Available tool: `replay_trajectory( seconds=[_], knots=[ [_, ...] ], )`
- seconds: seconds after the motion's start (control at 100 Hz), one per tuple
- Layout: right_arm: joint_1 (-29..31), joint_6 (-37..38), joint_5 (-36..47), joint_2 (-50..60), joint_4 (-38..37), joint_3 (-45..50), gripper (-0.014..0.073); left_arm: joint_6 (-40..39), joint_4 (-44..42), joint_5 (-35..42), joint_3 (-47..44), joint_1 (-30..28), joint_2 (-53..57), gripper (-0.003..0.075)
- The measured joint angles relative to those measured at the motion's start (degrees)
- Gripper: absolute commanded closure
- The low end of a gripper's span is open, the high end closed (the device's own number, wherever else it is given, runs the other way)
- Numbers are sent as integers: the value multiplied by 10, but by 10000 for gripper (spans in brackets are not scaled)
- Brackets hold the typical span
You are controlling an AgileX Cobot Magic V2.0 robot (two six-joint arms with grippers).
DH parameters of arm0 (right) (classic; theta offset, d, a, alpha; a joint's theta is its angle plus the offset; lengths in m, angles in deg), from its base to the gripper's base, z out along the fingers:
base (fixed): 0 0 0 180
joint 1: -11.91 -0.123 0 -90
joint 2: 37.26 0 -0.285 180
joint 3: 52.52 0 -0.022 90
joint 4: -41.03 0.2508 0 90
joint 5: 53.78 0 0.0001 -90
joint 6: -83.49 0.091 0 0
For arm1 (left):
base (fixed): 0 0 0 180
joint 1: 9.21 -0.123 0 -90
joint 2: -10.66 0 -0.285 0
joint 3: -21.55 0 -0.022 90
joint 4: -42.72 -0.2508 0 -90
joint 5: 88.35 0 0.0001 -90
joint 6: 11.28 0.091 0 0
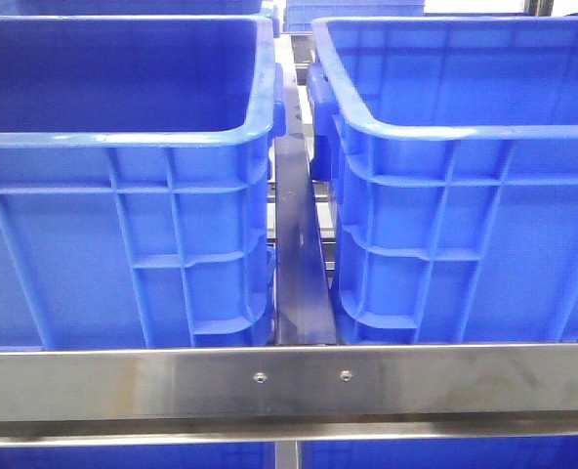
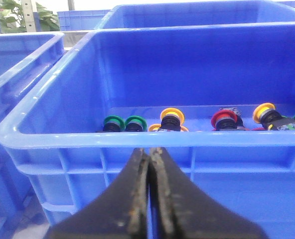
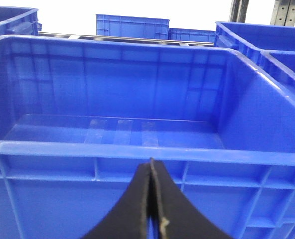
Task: Pick red and yellow buttons and place in box
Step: 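Lower the left gripper into the crate of buttons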
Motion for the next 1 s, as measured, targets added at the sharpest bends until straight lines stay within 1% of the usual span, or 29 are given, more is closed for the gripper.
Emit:
replay_trajectory(
  seconds=[0.79, 0.91, 1.0],
  knots=[
    [0, 0, 0, 0, 0, 0, 651, 0, 7, 0, 4, 0, 0, 740],
    [0, 0, 0, 0, 0, 0, 651, 0, 10, -20, 27, 0, 0, 740],
    [0, 0, 0, 0, 0, 0, 651, 0, 10, -61, 63, 0, -18, 740]
  ],
)
